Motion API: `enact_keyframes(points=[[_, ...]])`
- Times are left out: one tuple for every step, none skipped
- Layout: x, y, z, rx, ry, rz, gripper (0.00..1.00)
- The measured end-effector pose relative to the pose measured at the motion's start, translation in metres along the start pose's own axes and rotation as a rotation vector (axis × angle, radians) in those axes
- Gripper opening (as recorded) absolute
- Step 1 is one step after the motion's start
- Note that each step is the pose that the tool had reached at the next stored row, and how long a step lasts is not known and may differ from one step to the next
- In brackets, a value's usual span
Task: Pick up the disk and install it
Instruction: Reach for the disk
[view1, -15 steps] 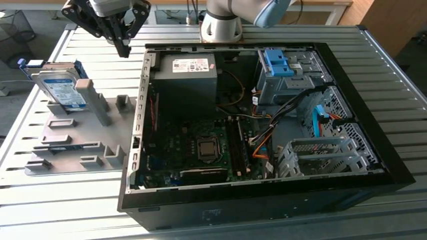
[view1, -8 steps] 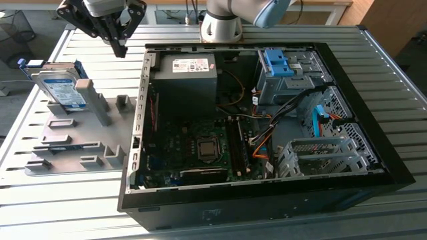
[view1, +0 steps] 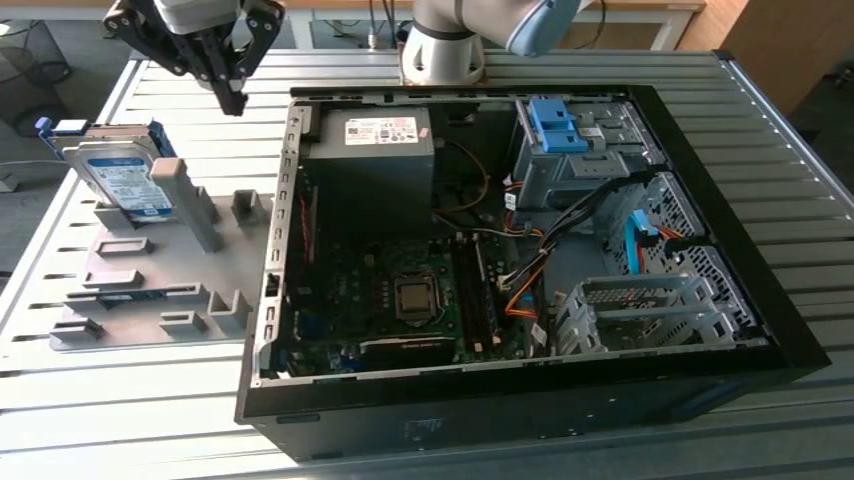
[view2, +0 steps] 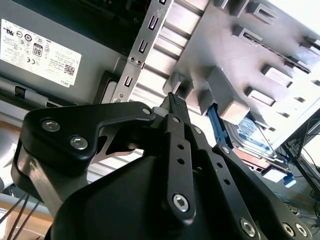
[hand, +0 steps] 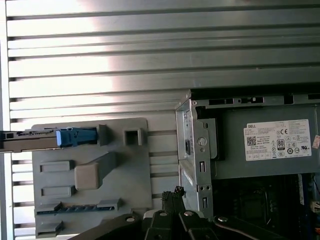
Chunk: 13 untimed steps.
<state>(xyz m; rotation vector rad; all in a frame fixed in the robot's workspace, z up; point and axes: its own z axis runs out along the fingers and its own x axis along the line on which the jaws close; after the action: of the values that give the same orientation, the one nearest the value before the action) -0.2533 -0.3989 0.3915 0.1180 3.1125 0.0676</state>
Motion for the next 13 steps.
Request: enact_keyframes(points=[[0.0008, -0.0001, 0.0, 0.0, 0.0, 0.0, 0.11], [0.0016, -0.0001, 0.0, -0.0001, -0.0001, 0.0, 0.11], [0.0024, -0.0002, 0.0, -0.0001, -0.0001, 0.0, 0.11], [0.0032, -0.0003, 0.0, -0.0001, 0.0, 0.0, 0.11], [0.004, -0.0003, -0.0001, 0.0, 0.0, 0.0, 0.11], [0.0049, -0.0004, -0.0001, 0.0, 0.0, 0.0, 0.11], [0.0057, -0.0004, 0.0, -0.0001, -0.0001, 0.0, 0.11], [0.0066, -0.0005, 0.0, -0.0001, -0.0001, 0.0, 0.11], [0.0075, -0.0006, -0.0001, -0.0001, 0.0, 0.0, 0.11], [0.0085, -0.0007, -0.0001, 0.0, 0.0, 0.0, 0.11], [0.0096, -0.0007, -0.0001, 0.0, 0.0, 0.0, 0.11], [0.0105, -0.0008, -0.0001, -0.0001, -0.0001, 0.0, 0.11], [0.0115, -0.0009, -0.0001, -0.0001, -0.0001, 0.0, 0.11]])
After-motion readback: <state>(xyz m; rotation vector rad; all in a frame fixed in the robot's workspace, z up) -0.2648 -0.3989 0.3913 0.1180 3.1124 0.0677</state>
